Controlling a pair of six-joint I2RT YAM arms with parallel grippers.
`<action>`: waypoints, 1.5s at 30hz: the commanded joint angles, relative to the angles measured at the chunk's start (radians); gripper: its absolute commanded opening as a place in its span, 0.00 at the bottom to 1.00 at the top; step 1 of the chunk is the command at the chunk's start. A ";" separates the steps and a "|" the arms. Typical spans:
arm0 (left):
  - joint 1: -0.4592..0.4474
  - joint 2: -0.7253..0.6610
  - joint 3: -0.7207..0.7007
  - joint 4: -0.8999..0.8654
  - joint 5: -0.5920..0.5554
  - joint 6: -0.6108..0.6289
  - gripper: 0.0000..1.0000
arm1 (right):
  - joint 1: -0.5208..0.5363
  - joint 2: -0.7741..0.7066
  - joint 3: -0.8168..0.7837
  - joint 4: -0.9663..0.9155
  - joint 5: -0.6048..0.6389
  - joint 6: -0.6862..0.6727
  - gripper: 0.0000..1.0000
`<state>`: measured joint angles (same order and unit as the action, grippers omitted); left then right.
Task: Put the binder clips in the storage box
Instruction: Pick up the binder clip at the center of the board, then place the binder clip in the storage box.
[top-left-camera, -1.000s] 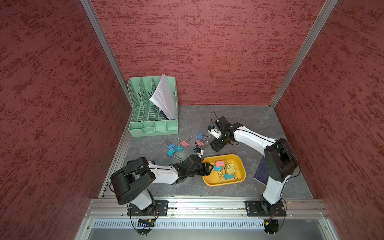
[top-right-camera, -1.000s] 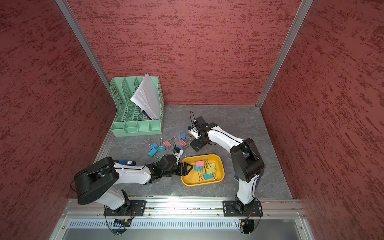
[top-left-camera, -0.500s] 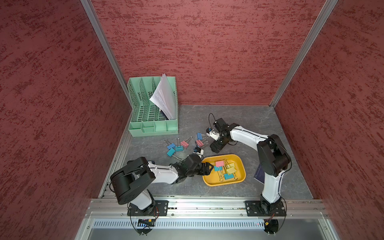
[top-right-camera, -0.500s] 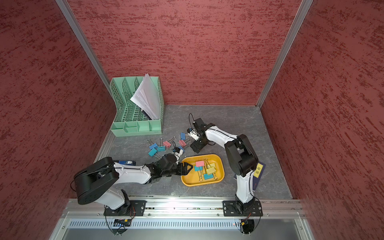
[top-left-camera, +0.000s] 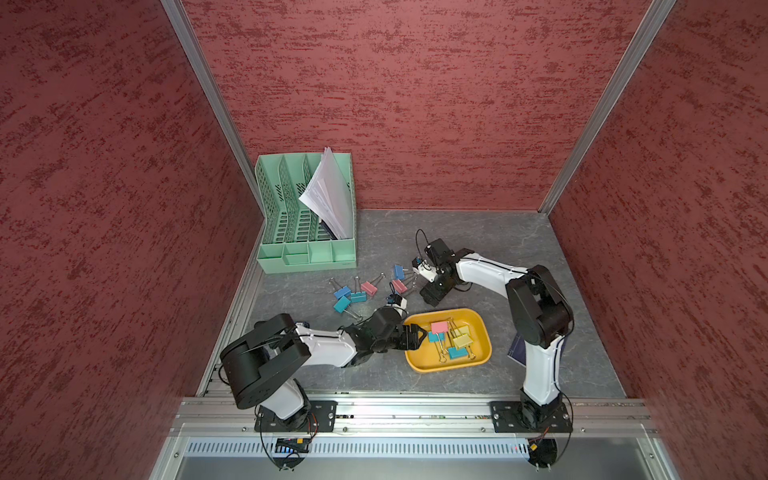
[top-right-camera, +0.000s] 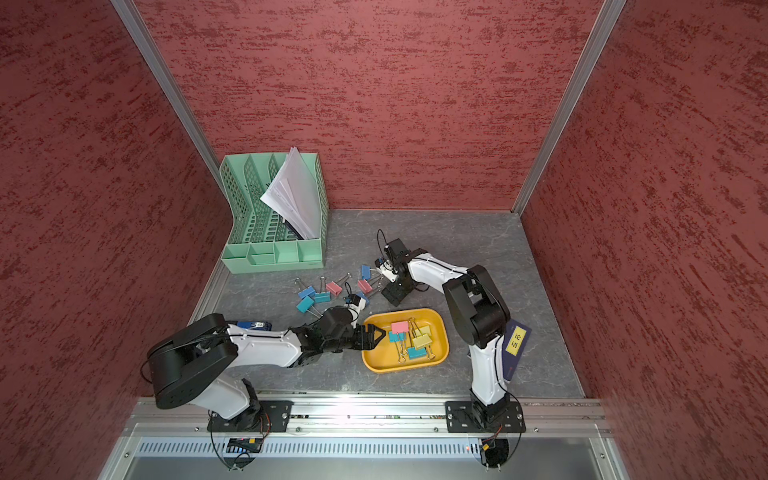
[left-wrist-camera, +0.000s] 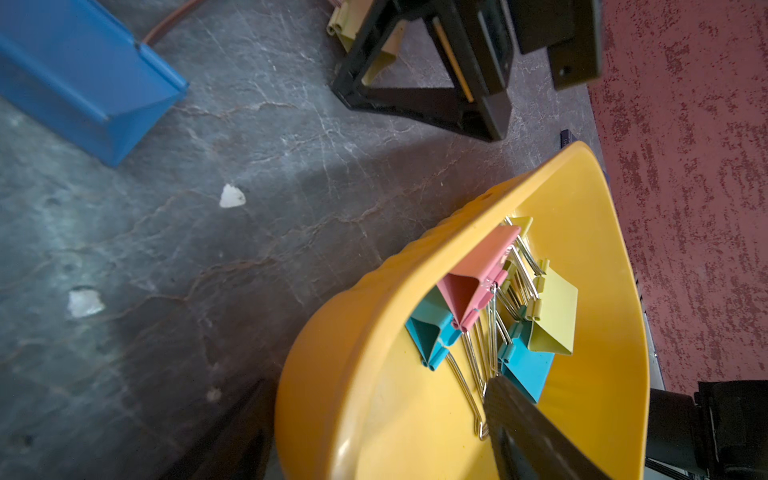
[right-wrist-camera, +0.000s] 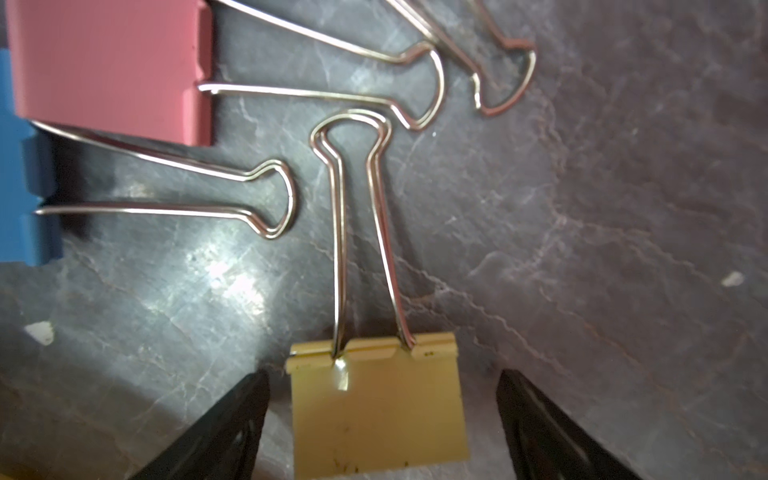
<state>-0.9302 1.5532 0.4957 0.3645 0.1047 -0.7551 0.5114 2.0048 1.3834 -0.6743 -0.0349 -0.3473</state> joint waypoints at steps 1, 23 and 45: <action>0.009 0.046 -0.057 -0.230 0.001 -0.018 0.83 | -0.007 0.032 0.023 0.045 0.050 0.005 0.89; 0.013 0.046 -0.056 -0.230 0.001 -0.014 0.83 | -0.007 -0.200 0.066 -0.041 0.108 0.102 0.58; 0.037 0.074 -0.026 -0.226 0.021 0.012 0.83 | 0.287 -0.708 -0.387 -0.252 0.006 0.621 0.60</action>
<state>-0.9089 1.5631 0.5140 0.3473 0.1352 -0.7506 0.7731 1.3190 0.9966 -0.9142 -0.0055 0.1665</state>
